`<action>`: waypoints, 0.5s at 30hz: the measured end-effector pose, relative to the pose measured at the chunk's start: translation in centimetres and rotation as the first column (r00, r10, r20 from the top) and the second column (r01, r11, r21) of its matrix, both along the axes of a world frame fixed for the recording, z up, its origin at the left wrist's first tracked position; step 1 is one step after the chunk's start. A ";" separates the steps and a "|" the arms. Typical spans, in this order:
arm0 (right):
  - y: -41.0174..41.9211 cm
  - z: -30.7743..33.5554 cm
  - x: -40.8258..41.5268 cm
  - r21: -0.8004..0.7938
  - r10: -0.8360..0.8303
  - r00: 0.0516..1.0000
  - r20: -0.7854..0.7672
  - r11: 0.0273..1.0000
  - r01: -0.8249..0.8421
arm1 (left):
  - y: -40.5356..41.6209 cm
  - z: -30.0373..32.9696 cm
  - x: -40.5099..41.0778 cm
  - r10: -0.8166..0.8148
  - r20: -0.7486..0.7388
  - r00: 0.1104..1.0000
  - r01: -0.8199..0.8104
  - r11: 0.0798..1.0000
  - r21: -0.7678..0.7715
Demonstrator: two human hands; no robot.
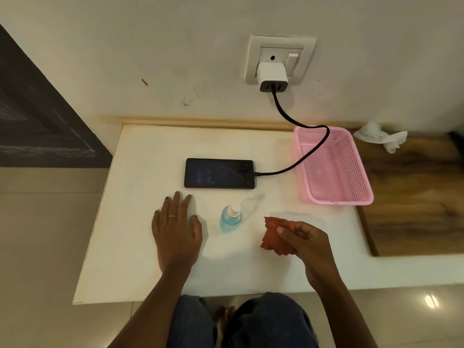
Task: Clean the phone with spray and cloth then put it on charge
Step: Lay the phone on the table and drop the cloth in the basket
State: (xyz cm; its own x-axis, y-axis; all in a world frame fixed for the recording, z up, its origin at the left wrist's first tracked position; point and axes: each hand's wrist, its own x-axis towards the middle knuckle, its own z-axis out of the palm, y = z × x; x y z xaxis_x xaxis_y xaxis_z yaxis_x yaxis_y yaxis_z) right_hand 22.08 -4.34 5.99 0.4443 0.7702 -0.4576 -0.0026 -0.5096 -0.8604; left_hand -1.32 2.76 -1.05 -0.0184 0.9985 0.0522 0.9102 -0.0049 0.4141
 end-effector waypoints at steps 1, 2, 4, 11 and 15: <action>0.0 0.1 0.0 0.011 -0.003 1.000 0.003 1.000 0.003 | 0.0 0.0 0.0 0.002 -0.001 1.000 -0.002 1.000 -0.003; 0.1 0.1 0.1 0.023 -0.005 1.000 0.008 1.000 0.005 | 0.1 0.0 0.0 0.003 -0.001 1.000 -0.003 1.000 -0.005; 0.2 0.4 0.2 0.060 -0.007 0.999 0.038 0.998 0.005 | 0.1 -0.1 0.0 0.003 0.000 1.000 -0.003 1.000 -0.004; 1.2 1.2 0.2 0.131 0.009 0.966 0.258 0.990 -0.045 | 0.1 0.0 0.0 0.008 0.021 1.000 -0.008 1.000 0.003; 1.8 2.2 0.5 0.051 0.132 0.911 0.391 0.985 -0.165 | 0.1 0.1 0.1 0.008 0.016 1.000 -0.008 1.000 -0.001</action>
State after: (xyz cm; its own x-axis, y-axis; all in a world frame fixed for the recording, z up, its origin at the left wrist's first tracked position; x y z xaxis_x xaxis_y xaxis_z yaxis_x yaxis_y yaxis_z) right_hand 22.54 -2.58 8.19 0.4512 0.8680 -0.2075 0.4073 -0.4072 -0.8175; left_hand -1.26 2.90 -0.99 -0.0269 0.9984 0.0506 0.9034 0.0026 0.4289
